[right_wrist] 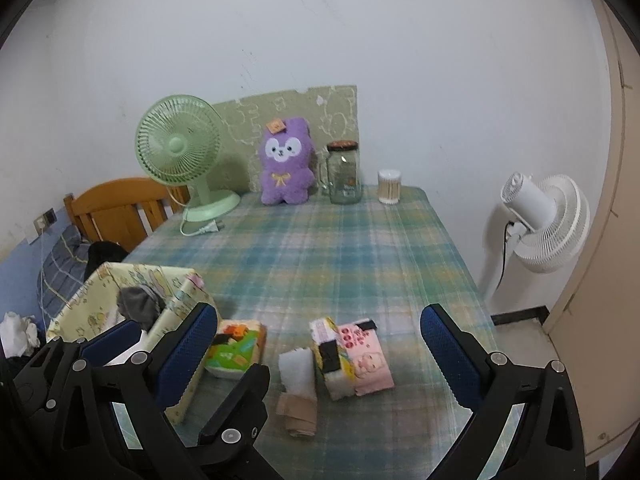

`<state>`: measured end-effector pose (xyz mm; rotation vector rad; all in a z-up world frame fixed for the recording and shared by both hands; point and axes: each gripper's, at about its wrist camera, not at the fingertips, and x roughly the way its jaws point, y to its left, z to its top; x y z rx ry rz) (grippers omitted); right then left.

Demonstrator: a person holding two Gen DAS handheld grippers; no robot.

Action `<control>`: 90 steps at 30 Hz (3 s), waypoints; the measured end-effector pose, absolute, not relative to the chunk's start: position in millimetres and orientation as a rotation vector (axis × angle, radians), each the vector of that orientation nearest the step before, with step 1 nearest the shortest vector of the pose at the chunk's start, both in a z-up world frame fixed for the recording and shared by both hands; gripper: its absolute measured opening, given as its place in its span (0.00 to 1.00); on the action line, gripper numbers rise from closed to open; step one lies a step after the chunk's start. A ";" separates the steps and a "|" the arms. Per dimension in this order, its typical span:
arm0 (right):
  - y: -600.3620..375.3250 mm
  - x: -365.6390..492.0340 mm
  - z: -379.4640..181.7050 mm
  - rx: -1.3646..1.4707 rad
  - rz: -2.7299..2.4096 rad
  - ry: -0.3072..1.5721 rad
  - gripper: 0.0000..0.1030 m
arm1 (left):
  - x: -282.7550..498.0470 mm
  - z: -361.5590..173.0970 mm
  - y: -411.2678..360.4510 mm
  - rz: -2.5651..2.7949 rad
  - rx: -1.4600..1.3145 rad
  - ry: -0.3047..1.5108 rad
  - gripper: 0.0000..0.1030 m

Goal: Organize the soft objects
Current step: 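Move both tools back toward the remaining items on the table, then grasp the rolled white towel with the left tool while the right tool grasps the wipes pack, then lift and carry the towel and wipes pack over the yellow box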

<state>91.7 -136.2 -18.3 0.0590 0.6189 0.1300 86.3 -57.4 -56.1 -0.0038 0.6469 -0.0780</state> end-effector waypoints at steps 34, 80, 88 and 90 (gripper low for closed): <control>-156.3 125.1 -86.1 0.065 0.166 0.793 0.88 | 111.8 -114.1 -81.6 -0.028 0.015 0.774 0.92; -173.9 133.9 -113.9 0.080 0.123 0.819 0.25 | 137.6 -149.3 -96.5 -0.118 0.033 0.883 0.20; -172.9 121.7 -98.3 0.082 0.125 0.785 0.25 | 126.5 -133.4 -96.0 -0.108 0.050 0.837 0.20; -172.5 119.1 -93.7 0.082 0.123 0.777 0.25 | 125.0 -129.2 -95.5 -0.105 0.052 0.828 0.20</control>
